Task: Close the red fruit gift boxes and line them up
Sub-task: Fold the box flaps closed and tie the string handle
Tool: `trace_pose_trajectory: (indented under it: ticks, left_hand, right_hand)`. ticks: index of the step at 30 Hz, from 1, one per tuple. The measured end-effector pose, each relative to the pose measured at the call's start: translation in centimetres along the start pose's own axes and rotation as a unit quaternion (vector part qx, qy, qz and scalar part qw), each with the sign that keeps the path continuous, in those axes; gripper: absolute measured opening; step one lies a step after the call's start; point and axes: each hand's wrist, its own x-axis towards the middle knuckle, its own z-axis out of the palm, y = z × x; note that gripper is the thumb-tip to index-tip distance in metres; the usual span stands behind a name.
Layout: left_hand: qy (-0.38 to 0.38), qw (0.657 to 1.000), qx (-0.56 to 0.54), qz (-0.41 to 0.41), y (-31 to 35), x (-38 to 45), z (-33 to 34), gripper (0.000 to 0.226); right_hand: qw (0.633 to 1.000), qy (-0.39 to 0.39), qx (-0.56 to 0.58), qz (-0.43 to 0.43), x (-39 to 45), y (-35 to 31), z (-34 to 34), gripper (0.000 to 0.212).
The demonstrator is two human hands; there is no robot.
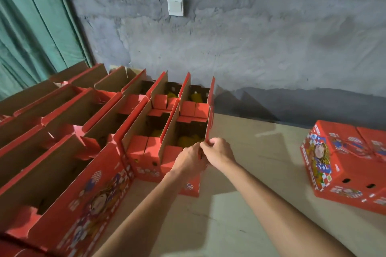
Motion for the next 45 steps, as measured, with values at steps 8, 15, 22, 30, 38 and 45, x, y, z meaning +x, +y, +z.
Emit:
trace_pose_trajectory:
  ticks: [8,15,22,30,38,45]
  left_hand:
    - [0.018,0.999,0.003,0.044,0.1,-2.0,1.7,0.008]
    - [-0.014,0.990,-0.008,0.138,2.5,-9.1,3.0,0.022]
    - [-0.048,0.968,-0.031,0.245,6.2,-20.4,4.6,0.025]
    - [-0.096,0.968,-0.054,0.225,5.6,-29.7,3.4,0.027]
    - [-0.124,0.963,-0.204,0.124,1.8,-38.1,2.2,0.024]
    - [-0.037,0.964,-0.262,0.023,-0.6,-42.4,2.5,0.020]
  right_hand:
    - [0.999,-0.001,-0.047,0.014,-1.9,0.4,-1.4,0.027]
    - [0.998,0.004,0.003,0.067,-10.6,3.7,-4.7,0.033]
    - [0.991,0.007,0.066,0.117,-21.1,10.1,-8.6,0.084]
    - [0.969,0.133,0.101,0.182,-29.2,16.4,-13.0,0.087]
    - [0.992,-0.017,0.054,0.109,-36.7,20.9,-14.7,0.042]
    - [0.992,-0.021,0.018,0.122,-42.8,22.3,-11.1,0.036]
